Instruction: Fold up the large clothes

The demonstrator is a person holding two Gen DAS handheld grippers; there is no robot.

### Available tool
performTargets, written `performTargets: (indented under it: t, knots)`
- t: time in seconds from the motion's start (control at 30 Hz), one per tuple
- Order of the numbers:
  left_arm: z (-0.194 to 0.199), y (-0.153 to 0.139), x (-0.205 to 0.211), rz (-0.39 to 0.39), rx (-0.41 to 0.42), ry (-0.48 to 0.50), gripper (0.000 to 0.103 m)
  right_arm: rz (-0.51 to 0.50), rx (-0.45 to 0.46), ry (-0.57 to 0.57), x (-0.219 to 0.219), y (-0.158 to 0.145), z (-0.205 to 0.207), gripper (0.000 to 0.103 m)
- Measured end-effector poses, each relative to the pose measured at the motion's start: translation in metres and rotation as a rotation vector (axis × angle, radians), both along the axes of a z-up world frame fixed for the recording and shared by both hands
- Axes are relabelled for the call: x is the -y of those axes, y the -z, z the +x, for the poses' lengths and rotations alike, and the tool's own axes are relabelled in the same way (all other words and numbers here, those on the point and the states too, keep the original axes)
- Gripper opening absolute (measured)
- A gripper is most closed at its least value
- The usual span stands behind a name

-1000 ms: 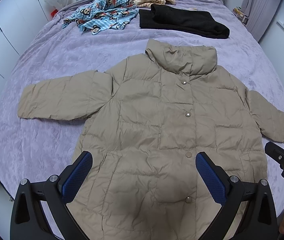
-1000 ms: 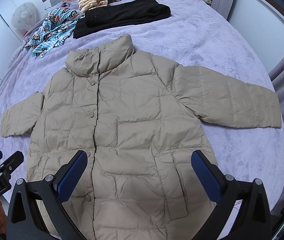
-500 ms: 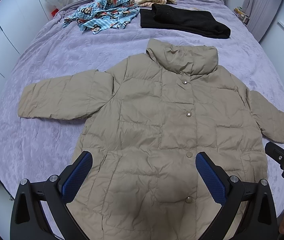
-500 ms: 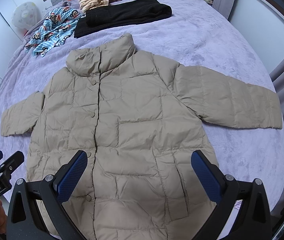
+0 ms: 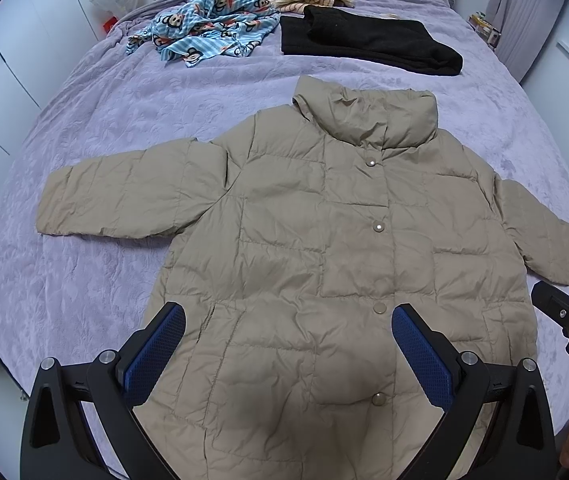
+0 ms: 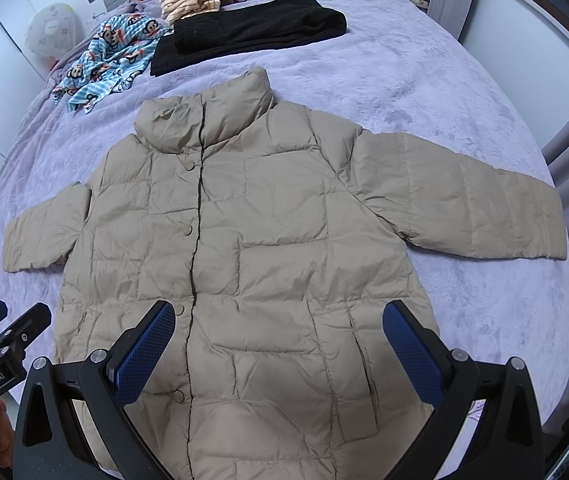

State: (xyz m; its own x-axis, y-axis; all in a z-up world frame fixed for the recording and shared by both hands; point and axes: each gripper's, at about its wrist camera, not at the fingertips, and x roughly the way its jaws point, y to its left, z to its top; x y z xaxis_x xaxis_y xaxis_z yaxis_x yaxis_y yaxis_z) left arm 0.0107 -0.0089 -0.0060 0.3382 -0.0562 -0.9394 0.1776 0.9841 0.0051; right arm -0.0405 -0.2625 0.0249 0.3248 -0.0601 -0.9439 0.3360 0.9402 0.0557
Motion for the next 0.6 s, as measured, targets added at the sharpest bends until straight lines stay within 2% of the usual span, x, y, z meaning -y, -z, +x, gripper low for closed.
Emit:
performTargets:
  t: [0.6]
  knots:
    - [-0.0008, 0.0010, -0.0003, 0.001, -0.002, -0.001, 0.103, 0.004, 0.000, -0.002, -0.0010, 0.0017, 0.0015, 0.103]
